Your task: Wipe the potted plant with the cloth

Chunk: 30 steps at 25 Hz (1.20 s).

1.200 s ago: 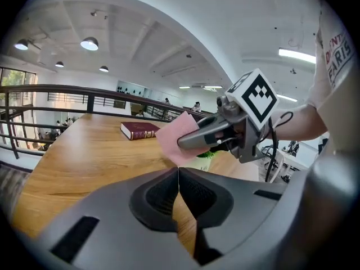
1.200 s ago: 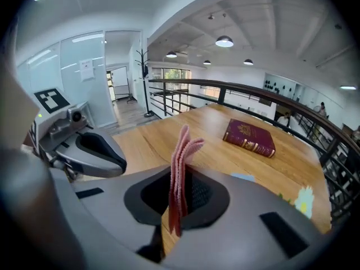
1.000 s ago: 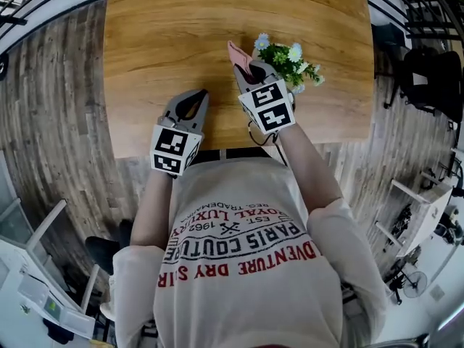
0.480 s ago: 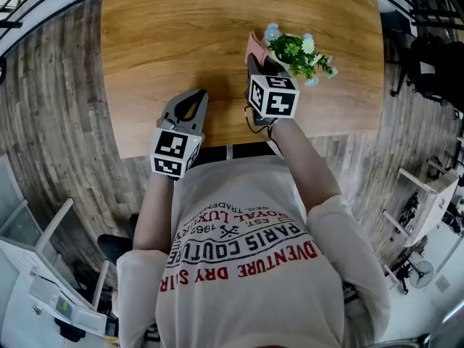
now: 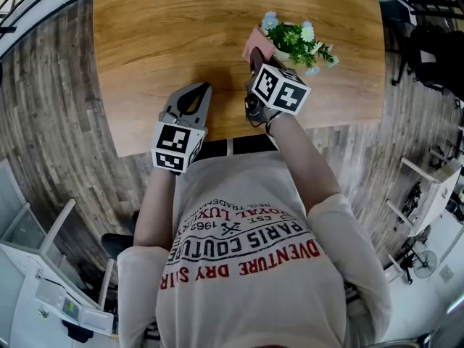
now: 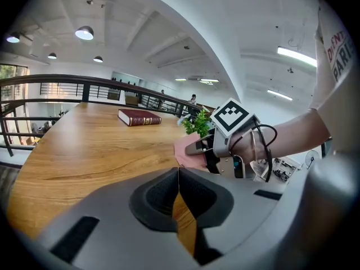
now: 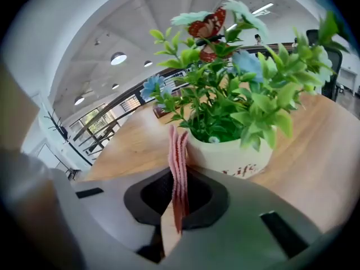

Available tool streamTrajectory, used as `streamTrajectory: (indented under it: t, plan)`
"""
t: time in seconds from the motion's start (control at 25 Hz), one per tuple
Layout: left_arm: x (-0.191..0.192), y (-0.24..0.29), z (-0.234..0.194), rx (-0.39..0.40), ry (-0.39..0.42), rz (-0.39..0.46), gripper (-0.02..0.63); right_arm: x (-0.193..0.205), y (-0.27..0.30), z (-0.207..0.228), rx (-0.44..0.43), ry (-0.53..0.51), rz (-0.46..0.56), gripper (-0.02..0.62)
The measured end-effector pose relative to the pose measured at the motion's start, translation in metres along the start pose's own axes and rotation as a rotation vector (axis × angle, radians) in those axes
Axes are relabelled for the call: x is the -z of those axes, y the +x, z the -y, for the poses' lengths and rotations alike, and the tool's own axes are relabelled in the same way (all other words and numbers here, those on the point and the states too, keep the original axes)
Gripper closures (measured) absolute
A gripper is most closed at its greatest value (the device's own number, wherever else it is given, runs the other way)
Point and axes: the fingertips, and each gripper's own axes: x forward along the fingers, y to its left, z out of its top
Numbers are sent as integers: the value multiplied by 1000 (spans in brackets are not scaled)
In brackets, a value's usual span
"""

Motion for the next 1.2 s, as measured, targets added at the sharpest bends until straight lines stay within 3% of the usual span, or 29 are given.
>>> streamTrajectory:
  t: [0.36,0.88,1.04,1.2]
  plan:
    - [8,5,-1,24,1,-10,589,11,-7,25,63,116,-2,558]
    - [1,18,16,88,52,-13,589,27,-38,58,132,82,-20,558]
    - [-8,12,19,87,65,11,589,29,-47,46,97,31,-36,558]
    - [-20,5,17,85,78,50,589,22,-49,14,-1,-86,-31,558]
